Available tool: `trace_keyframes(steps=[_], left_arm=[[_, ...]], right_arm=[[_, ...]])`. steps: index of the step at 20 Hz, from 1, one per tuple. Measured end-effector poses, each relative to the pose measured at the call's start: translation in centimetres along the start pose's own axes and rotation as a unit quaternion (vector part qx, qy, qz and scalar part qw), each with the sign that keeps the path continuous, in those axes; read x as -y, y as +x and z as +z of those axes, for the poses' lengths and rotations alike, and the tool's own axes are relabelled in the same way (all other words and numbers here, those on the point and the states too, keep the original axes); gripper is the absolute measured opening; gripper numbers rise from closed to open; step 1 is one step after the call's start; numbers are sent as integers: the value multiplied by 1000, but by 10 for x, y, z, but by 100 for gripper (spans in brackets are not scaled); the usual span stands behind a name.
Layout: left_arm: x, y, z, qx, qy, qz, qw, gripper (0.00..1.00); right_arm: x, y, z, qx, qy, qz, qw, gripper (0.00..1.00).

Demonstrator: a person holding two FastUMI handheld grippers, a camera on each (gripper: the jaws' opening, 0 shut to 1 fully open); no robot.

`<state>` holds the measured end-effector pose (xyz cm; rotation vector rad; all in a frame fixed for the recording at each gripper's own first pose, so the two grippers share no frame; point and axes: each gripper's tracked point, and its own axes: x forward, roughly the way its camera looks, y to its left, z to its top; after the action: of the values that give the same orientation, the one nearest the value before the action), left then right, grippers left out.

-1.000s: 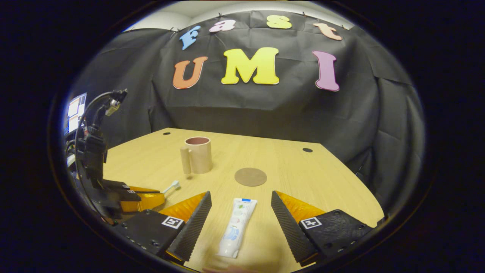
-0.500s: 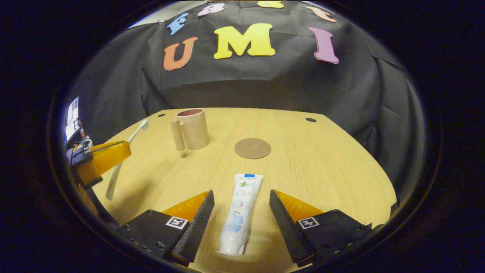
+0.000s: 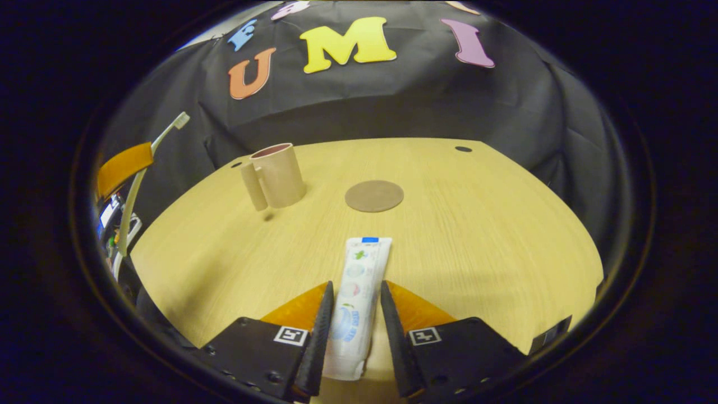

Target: Put the toothbrush and toothpaste on the desktop into the cup, then pick up the cup and place it on the coaster on the desktop.

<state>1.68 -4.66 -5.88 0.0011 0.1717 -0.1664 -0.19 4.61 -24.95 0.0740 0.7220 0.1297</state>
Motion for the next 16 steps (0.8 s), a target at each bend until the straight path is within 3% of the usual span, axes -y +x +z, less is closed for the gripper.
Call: trace_keyframes(steps=[6,8,16], left_arm=[[6,27,19,3,-19,-16,1000,9],[7,36,21,2,-16,-15,1000,8],[15,90,38,16,-24,-30,999,8]], right_arm=[[1,1,1,4,-11,22,1000,25],[3,-1,5,17,-15,21,1000,20],[-9,-38,69,137,-27,46,989,20]])
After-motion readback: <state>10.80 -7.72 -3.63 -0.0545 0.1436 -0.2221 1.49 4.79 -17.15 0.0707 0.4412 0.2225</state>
